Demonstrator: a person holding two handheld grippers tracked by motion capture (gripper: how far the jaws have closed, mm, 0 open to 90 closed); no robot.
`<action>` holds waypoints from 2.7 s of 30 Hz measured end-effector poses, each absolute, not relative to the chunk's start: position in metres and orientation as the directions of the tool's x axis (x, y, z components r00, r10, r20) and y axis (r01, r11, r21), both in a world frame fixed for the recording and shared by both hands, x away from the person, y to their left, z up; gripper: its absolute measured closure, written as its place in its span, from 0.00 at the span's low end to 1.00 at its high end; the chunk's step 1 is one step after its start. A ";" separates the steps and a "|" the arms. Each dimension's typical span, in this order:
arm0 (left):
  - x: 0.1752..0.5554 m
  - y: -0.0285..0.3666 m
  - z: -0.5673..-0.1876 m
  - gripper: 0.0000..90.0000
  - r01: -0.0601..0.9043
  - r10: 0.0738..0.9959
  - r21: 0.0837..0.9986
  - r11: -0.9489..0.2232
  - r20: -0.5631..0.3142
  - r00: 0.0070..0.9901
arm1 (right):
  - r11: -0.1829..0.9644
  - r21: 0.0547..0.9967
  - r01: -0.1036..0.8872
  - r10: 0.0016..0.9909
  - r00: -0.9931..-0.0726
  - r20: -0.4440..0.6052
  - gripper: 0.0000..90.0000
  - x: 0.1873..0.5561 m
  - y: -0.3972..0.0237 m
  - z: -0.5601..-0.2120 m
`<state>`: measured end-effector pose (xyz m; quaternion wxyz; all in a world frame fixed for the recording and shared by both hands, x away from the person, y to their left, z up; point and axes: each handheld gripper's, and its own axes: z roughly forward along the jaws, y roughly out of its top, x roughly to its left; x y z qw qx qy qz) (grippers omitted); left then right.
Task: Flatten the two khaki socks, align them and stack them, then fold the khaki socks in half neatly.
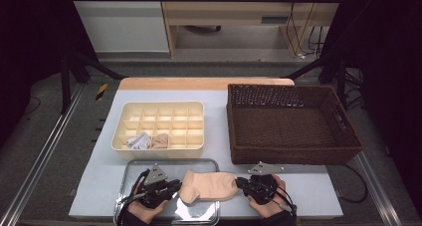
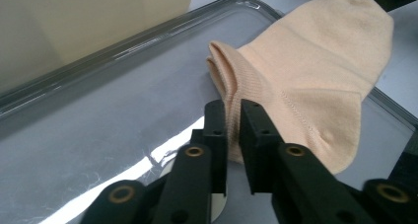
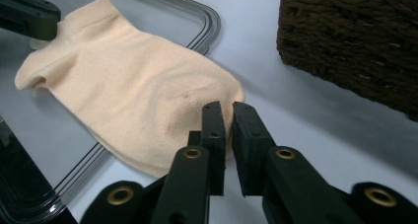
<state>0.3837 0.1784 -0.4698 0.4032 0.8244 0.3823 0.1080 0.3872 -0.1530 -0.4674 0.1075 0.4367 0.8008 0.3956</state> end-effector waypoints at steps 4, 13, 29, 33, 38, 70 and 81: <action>0.383 0.177 -0.473 0.77 0.536 0.724 0.750 -0.388 -0.112 0.681 | 0.290 0.733 0.615 0.793 -0.583 0.176 0.82 0.387 -0.154 -0.471; 0.377 0.170 -0.477 0.69 0.505 0.721 0.746 -0.434 -0.049 0.692 | 0.294 0.712 0.638 0.796 -0.575 0.187 0.76 0.386 -0.150 -0.482; 0.374 0.169 -0.472 0.91 0.531 0.731 0.738 -0.416 -0.075 0.678 | 0.269 0.719 0.641 0.804 -0.561 0.199 0.96 0.389 -0.152 -0.477; 0.373 0.167 -0.473 0.91 0.528 0.728 0.733 -0.429 -0.066 0.682 | 0.256 0.732 0.632 0.824 -0.539 0.177 0.96 0.401 -0.157 -0.476; 0.370 0.164 -0.475 0.89 0.517 0.721 0.733 -0.442 -0.052 0.691 | 0.286 0.727 0.625 0.828 -0.543 0.141 0.95 0.404 -0.155 -0.480; 0.383 0.128 -0.449 0.88 0.420 0.692 0.819 -0.390 -0.040 0.721 | 0.187 0.802 0.567 0.826 -0.533 0.184 0.66 0.389 -0.178 -0.470; 0.387 0.110 -0.460 0.93 0.424 0.675 0.810 -0.405 -0.048 0.736 | 0.190 0.803 0.565 0.827 -0.533 0.180 0.67 0.391 -0.176 -0.476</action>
